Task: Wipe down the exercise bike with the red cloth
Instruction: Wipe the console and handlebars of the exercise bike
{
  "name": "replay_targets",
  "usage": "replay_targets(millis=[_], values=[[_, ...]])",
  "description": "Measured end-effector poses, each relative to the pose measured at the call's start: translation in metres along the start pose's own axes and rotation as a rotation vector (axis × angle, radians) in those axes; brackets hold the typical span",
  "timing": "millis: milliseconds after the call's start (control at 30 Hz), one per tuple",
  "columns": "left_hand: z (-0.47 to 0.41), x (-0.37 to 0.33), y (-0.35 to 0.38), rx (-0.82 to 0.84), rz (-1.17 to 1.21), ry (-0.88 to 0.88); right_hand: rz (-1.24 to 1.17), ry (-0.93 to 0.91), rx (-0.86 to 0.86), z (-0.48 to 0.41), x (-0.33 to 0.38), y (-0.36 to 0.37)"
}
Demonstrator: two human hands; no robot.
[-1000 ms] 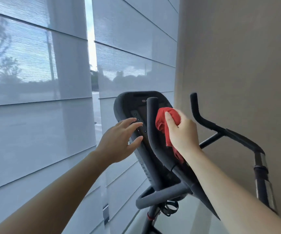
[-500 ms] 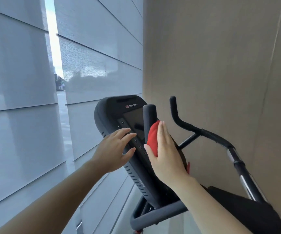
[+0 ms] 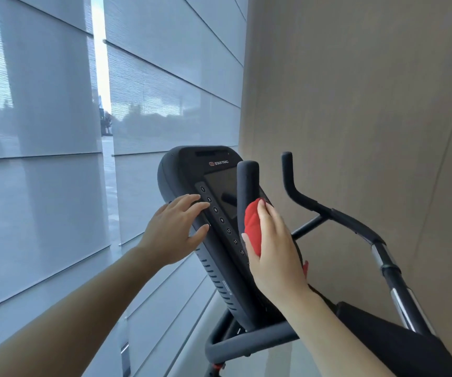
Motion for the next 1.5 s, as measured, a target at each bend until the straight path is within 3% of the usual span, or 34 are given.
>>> replay_targets(millis=[267,433,733,1100,1500], values=[[-0.035,0.010,-0.005,-0.029,0.072,0.115,-0.078,0.036,-0.222,-0.042,0.013,-0.008],[-0.055,0.028,0.000,-0.068,0.113,0.178,0.086,-0.022,-0.206,-0.061,0.026,0.008],[-0.076,0.028,0.033,-0.184,0.064,0.398,0.193,0.038,-0.248,-0.047,0.028,0.020],[-0.078,0.033,0.051,-0.282,0.102,0.442,0.175,0.048,-0.291,-0.029,0.018,0.022],[-0.075,0.032,0.048,-0.205,0.038,0.439,0.053,0.096,-0.334,-0.040,0.019,0.007]])
Point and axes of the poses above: each hand's wrist, its own z-axis away from the middle knuckle, its own y-axis out of the palm, x = y × z, the point moved 1 cm from there along -z, towards the middle knuckle, and after that the axes turned 10 degrees about -x, right-handed, at the moved point
